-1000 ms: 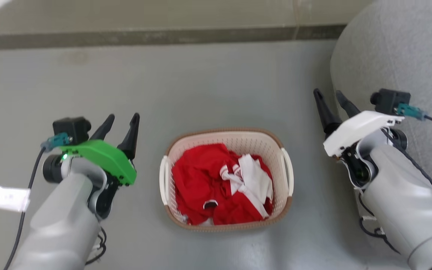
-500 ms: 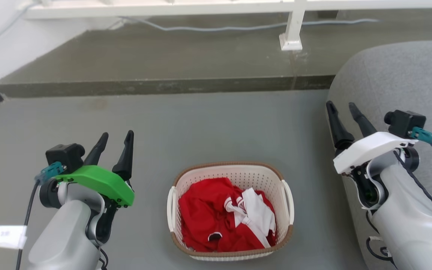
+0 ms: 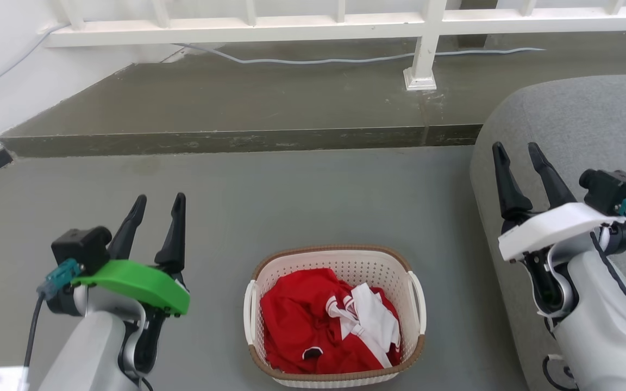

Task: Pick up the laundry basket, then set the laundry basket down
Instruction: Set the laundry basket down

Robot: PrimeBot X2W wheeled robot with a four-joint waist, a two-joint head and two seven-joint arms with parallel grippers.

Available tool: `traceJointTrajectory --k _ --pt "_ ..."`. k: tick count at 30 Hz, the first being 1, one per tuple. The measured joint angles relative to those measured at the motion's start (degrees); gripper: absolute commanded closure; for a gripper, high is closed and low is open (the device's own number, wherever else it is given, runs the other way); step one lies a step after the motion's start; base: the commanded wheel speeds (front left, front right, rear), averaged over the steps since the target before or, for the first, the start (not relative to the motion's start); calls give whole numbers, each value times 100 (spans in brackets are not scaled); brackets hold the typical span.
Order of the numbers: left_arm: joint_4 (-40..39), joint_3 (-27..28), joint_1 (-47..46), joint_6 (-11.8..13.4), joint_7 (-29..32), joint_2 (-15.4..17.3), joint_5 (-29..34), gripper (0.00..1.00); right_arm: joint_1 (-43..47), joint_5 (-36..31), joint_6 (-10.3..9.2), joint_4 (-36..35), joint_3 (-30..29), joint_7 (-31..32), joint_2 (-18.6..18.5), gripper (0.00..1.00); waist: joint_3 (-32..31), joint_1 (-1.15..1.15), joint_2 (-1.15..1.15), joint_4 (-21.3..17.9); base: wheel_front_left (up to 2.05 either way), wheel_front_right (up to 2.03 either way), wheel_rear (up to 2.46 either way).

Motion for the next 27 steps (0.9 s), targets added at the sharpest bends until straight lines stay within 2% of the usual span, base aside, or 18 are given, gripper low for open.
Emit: traceJointTrajectory --k 8,27 --pt "-315 272 402 58 0 -56 309 0 325 -269 -4 -363 -170 0 94 0 3 0 0 2 0 0 0" --pt "-708 609 890 64 0 -291 716 0 815 -613 11 -612 -365 0 277 0 9 0 0 1 0 0 0"
